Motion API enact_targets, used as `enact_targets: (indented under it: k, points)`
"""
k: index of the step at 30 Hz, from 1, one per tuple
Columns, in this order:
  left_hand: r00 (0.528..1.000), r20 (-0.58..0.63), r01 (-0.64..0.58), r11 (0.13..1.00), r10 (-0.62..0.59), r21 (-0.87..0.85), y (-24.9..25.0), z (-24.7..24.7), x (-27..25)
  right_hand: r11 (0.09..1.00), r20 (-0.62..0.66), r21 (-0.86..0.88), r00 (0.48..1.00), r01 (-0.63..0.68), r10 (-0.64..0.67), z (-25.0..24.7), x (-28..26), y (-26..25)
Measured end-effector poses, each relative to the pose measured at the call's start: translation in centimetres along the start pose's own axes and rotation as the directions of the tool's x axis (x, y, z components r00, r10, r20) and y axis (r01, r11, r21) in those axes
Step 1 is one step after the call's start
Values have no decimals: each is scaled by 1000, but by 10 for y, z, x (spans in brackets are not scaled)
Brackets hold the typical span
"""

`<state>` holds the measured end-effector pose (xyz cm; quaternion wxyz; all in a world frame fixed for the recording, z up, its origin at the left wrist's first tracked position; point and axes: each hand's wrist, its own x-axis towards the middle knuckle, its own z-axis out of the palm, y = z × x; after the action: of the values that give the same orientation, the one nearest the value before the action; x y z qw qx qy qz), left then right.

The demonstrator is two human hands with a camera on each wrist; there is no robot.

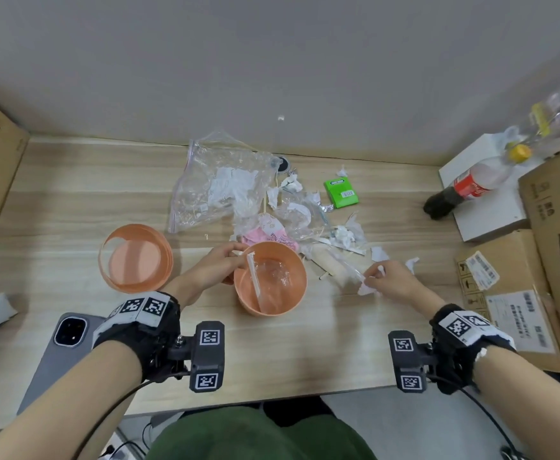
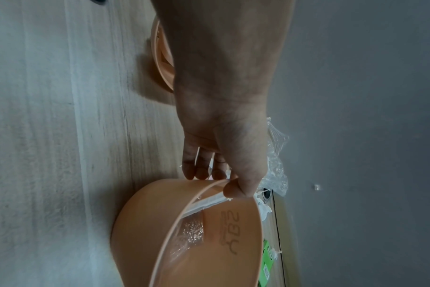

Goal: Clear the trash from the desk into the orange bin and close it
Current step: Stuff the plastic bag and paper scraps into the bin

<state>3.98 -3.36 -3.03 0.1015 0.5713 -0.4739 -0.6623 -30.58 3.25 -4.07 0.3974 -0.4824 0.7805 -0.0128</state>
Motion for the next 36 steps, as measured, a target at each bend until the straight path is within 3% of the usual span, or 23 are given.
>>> enact_targets:
  k: [6,9,15,20,23,25,27,30,32,34,36]
  points:
    - [1000,3,-10,1000,10,3,2,1,-3,923,54,354,982,150,-181,-26,-32,-53]
    - [1000,-3,-16,1000,16,4,2,2,-4,884,77,395,949,252,-305,-19,-37,-98]
    - [1000,1,-20,1000,20,14,0,-1,-6,924,203,192,907,332,-368,34,-40,-167]
    - [1000,2,-30,999,30,19,-7,-4,-3,897,273,-224,908,382,-318,86,-14,-168]
    - [1000,6,-28,1000,28,11,-7,-3,-2,906,295,-312,936,284,-192,100,-2,-160]
    - [999,15,-34,999,33,14,-7,-2,-3,903,361,-332,921,272,-144,99,1,-160]
    - [999,12,-42,999,42,4,-7,-3,-2,883,415,-327,890,337,-186,91,-1,-164]
    - [998,28,-61,998,61,-2,-10,-7,0,866,474,-212,823,453,-315,66,-12,-168]
    - [997,23,-74,997,74,-4,-11,-11,3,901,492,-66,799,429,-345,45,-22,-163]
    - [995,-7,-101,995,101,-11,-9,-15,6,931,425,181,829,316,-364,32,-26,-153]
    - [991,-30,-129,991,128,-22,-7,-17,8,910,240,322,907,263,-347,26,-24,-143]
